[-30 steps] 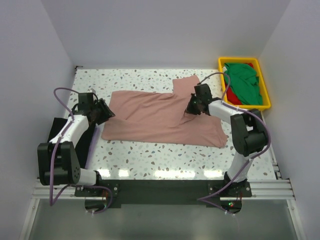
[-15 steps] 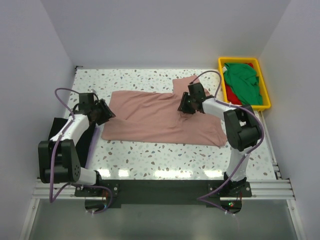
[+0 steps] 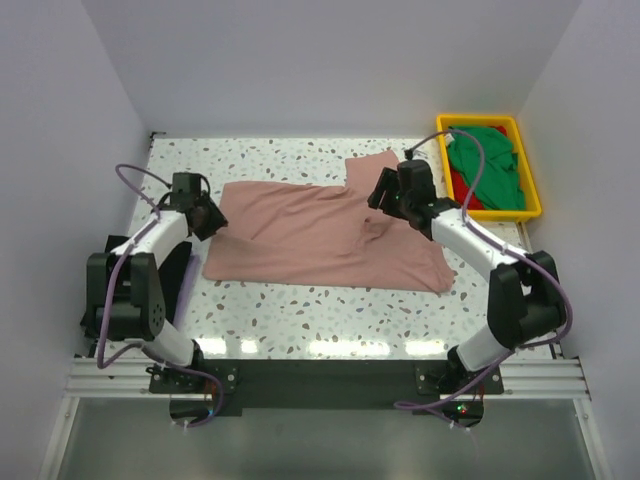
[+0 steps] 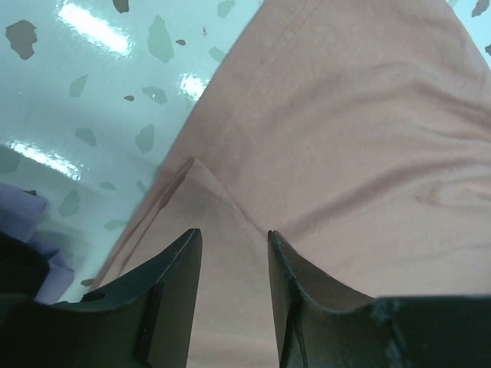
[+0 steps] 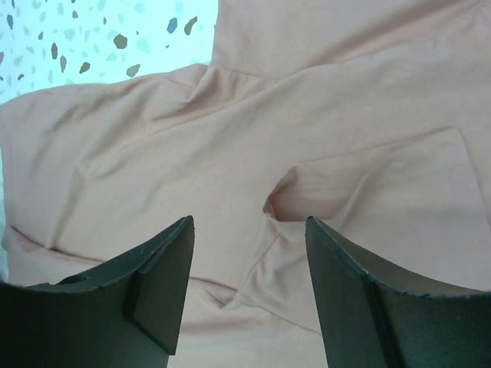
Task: Fold and stack the t-shirts
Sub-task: Fold the tshirt
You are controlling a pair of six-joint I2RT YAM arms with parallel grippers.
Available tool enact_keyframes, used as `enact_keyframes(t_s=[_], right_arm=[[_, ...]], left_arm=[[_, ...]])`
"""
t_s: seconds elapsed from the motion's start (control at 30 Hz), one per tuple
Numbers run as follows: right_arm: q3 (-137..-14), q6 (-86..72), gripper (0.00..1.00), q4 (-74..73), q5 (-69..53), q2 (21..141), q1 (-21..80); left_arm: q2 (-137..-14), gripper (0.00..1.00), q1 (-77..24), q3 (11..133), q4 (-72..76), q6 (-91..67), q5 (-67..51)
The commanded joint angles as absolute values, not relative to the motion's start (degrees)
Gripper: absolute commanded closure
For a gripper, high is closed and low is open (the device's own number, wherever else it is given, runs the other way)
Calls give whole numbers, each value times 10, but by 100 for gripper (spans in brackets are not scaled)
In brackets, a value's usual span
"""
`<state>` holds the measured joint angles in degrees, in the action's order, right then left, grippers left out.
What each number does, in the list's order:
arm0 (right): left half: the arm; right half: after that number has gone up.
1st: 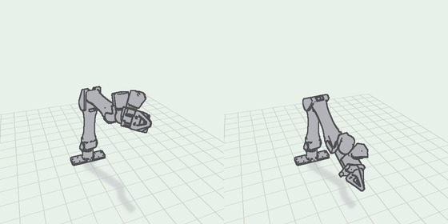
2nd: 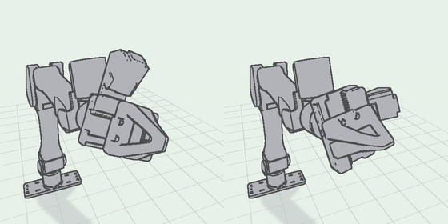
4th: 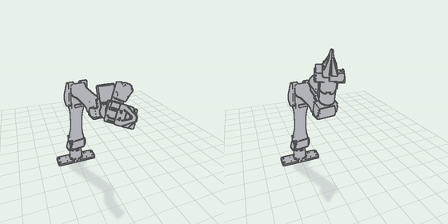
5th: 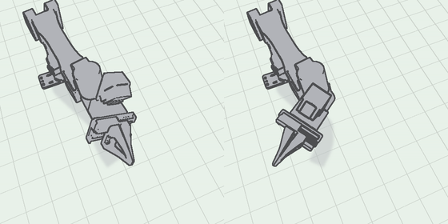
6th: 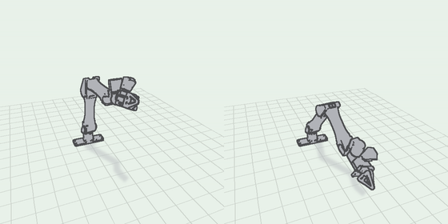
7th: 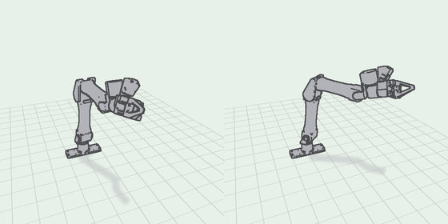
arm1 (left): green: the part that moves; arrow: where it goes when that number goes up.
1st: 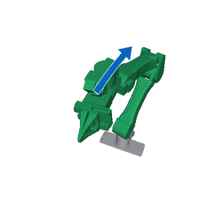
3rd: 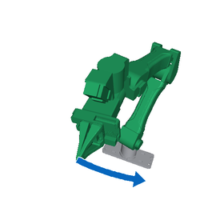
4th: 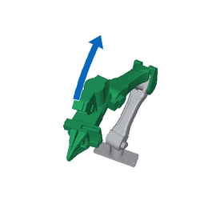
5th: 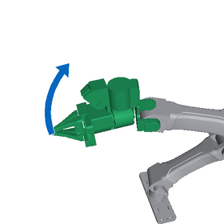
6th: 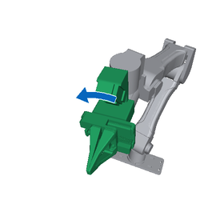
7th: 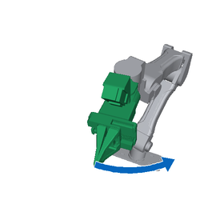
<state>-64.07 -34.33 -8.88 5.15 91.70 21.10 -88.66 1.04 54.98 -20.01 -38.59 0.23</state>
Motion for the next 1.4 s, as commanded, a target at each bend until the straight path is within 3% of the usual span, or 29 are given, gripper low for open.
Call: enact_keyframes(t_s=[0.0, 0.2, 0.3, 0.53, 1.37], right_arm=[[-594, -369, 38, -89, 98, 878, 212], [-526, -382, 39, -96, 104, 853, 211], [-486, -393, 39, -88, 94, 852, 205], [-428, -410, 40, -81, 83, 851, 195], [-326, -390, 39, -76, 59, 790, 117]], left_arm=[[-927, 56, -16, 596, -213, -415, 51], [-973, 58, -33, 603, -206, -437, 59], [-992, 63, -32, 612, -209, -444, 71], [-1000, 99, -32, 617, -227, -455, 117], [-964, 98, -9, 615, -232, -452, 121]])
